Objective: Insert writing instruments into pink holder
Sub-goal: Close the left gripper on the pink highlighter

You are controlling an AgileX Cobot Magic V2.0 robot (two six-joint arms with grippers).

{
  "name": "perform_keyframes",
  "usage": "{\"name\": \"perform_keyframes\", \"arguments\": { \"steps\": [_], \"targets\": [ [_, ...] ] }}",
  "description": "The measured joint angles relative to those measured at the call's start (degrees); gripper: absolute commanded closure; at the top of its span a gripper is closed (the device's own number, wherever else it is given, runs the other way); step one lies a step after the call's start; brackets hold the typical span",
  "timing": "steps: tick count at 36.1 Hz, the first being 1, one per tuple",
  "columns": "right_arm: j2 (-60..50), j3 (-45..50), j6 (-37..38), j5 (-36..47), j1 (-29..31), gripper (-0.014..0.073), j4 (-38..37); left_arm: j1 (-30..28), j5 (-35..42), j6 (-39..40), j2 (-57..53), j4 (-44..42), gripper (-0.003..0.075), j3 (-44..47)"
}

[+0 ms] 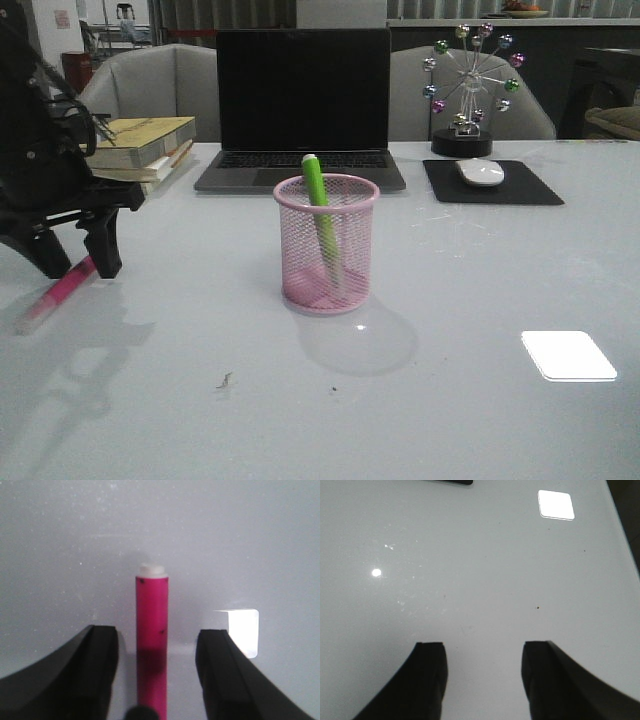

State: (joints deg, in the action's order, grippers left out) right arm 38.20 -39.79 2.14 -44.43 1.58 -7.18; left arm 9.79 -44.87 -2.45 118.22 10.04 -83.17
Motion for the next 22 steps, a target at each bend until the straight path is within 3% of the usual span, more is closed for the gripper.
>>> {"name": "perform_keyframes", "arguments": {
  "steps": [7,16,22],
  "targets": [
    [0.00,0.00,0.00,-0.36,0.00,0.0141,0.00,0.00,-0.48,0.00,0.72,-0.10,0.0358,-0.58],
    [0.00,0.00,0.00,-0.73,0.00,0.0141,0.02,-0.09,-1.01,0.00,1.29,-0.64,0.0637,-1.14],
    [0.00,0.00,0.00,-1.08,0.00,0.0141,0.12,-0.09,-1.33,0.00,1.68,-0.52,0.0622,-2.40]
  ]
}}
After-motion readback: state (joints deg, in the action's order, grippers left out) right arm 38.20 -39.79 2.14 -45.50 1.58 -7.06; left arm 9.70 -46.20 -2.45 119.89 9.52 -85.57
